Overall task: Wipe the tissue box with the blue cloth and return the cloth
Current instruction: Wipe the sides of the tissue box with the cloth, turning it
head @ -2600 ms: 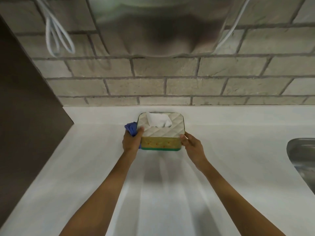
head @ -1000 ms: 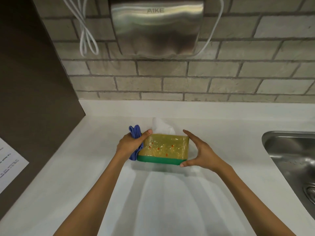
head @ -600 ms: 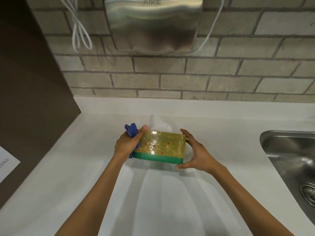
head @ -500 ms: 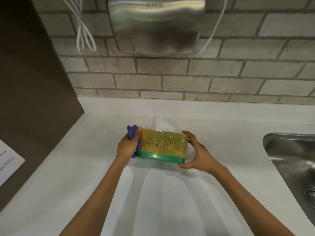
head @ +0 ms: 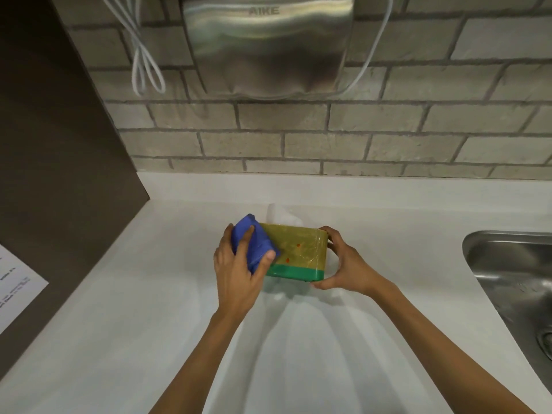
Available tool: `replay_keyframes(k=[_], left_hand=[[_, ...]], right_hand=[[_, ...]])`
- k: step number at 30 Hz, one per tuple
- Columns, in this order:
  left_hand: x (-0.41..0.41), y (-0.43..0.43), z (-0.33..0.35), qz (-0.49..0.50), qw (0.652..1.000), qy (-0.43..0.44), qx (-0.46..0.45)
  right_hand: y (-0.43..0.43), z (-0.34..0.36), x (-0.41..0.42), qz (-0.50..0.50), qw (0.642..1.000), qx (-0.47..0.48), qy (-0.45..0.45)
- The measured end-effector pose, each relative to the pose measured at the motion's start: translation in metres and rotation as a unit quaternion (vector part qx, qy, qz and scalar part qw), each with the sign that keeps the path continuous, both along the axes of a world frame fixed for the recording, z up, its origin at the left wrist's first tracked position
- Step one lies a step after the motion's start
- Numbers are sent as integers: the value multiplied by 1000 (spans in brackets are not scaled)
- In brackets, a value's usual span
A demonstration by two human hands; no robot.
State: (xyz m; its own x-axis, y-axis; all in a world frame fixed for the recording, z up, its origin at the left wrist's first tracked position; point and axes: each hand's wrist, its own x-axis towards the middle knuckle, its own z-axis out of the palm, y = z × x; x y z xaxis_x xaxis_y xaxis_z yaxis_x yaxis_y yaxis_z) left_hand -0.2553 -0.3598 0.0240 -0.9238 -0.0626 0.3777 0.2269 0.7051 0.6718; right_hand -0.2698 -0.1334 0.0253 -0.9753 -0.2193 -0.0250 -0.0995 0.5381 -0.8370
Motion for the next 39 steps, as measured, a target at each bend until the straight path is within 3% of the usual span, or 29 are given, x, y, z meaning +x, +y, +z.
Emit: replay_keyframes(k=[3,7,10,16,23,25,29,33,37,39], left_hand=[[-11,10,5,48,998,-24,31],[-20,23,4,70,988,-49,-127],[-16,13,-1,20,983,-8,-184],[-18,5,0,-9,991,-15,-129],[-9,-1,-4,-120,942,98,-297],[-11,-11,-6,-124,949,95,-275],[-21,3,14,-58,983,3,-174],[-20,11,13,-104,960,49,-255],[-14,-9,-11,-46,990,28,-129],[-1,-6,-21,-58,988,59,-133]], right_hand=[[1,-2,-1,3,1000,-3,2],[1,-4,-1,-9,1000,-12,5],[1,-4,-1,-14,1000,-21,1],[0,-4,-1,-12,999,-33,0],[0,-1,-1,-11,1000,-25,0],[-1,-1,0,-12,1000,-23,-4],[-3,1,0,-17,1000,-22,-8],[0,0,-1,-22,1000,-19,-10],[2,-3,-4,-27,999,-25,-19],[3,-3,-4,-19,1000,-14,-19]])
